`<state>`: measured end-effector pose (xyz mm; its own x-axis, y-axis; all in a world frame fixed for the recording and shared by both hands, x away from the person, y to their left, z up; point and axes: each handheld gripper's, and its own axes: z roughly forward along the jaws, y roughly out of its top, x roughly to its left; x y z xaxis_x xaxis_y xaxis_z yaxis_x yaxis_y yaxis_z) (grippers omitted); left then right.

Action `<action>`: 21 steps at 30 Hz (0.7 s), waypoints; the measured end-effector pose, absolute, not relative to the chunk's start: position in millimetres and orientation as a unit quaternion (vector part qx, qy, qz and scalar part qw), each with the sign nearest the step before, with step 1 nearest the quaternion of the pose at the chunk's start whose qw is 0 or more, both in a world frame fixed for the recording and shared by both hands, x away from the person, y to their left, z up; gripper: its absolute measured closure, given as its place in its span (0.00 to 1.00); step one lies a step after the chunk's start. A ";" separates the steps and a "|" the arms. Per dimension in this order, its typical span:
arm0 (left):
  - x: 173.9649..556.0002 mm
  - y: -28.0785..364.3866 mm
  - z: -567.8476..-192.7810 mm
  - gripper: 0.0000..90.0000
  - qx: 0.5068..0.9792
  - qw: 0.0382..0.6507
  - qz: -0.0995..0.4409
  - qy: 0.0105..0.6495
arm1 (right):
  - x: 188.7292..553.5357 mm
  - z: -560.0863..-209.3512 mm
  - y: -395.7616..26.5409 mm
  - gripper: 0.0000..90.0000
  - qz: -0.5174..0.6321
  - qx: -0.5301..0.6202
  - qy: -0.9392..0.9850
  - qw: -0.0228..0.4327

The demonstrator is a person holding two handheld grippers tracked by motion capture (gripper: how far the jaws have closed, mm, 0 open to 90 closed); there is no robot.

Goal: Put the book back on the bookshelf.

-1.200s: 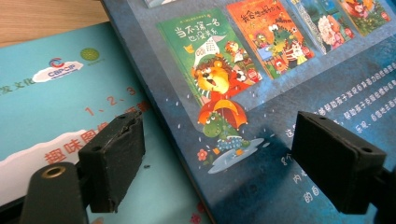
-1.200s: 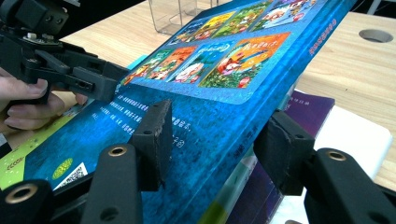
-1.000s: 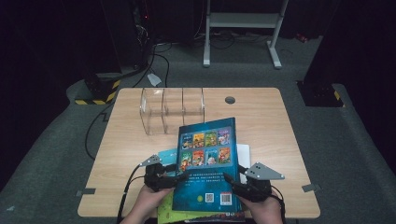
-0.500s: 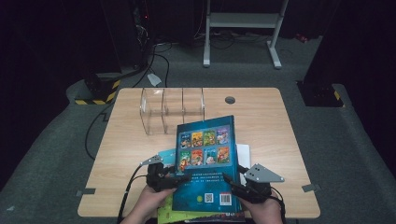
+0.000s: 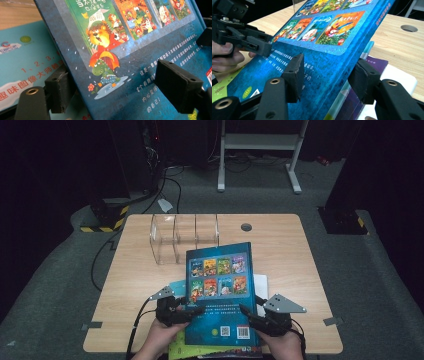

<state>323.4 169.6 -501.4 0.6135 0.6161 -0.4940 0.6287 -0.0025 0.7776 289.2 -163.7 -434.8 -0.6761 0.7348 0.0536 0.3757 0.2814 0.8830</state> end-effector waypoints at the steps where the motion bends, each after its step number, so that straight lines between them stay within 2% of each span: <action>1: 323.1 169.7 -500.7 0.22 0.709 0.552 -0.003 0.438 | 289.4 -434.8 -164.1 0.53 0.482 0.357 0.779 0.185; 21: 309.1 171.6 -479.8 0.37 0.703 0.573 0.076 0.413 | 288.1 -427.3 -166.9 0.56 0.503 0.364 0.758 0.198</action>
